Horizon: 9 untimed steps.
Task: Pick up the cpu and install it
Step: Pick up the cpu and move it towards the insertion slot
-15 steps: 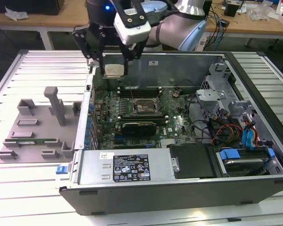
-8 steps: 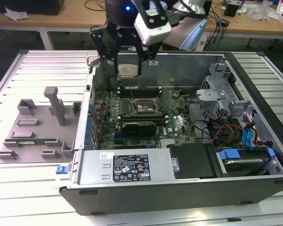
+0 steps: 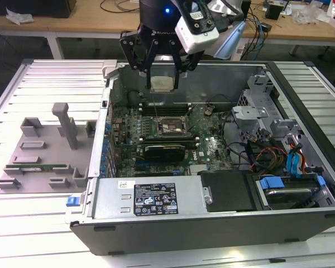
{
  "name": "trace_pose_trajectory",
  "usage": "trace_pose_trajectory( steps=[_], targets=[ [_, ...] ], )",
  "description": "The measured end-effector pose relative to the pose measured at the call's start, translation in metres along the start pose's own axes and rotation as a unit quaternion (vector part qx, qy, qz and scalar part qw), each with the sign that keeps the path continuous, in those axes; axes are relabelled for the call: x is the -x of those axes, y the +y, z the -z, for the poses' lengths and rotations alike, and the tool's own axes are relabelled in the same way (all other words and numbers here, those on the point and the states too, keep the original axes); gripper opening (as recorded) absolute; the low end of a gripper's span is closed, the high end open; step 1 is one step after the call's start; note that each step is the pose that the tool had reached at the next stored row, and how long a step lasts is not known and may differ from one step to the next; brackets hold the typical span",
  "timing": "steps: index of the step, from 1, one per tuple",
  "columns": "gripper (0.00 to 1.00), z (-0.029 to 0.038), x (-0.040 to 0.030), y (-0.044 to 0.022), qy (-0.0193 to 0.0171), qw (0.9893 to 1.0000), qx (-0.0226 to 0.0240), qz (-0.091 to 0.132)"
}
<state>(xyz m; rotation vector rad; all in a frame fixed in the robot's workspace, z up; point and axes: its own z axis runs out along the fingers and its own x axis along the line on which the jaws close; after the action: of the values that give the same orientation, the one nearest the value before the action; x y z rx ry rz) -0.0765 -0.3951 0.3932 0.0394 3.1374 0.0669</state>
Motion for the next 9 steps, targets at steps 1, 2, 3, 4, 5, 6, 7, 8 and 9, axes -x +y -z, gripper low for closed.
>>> trace_pose_trajectory(
  steps=[1,2,3,4,5,6,7,8,9],
  targets=[
    [0.55,-0.0022,0.0007,0.0003,0.0,1.0,0.0001,0.0],
    [0.55,-0.0039,0.0014,0.0007,0.0,1.0,0.0,0.0],
    [0.55,-0.006,0.0022,0.0013,0.0,1.0,0.0,0.0],
    [0.55,-0.0073,0.0028,0.0018,-0.0001,1.0,0.0001,0.0],
    [0.55,-0.0089,0.0035,0.0022,-0.0001,1.0,0.0001,0.0],
    [0.55,-0.011,0.004,0.0025,-0.0001,1.0,0.0001,0.0],
    [0.55,-0.0131,0.0047,0.0027,0.0,1.0,0.0,0.0],
    [0.55,-0.0166,0.0056,0.0028,0.0,1.0,0.0,0.0],
    [0.55,-0.0206,0.0063,0.0029,0.0,1.0,0.0001,0.0]
  ],
)
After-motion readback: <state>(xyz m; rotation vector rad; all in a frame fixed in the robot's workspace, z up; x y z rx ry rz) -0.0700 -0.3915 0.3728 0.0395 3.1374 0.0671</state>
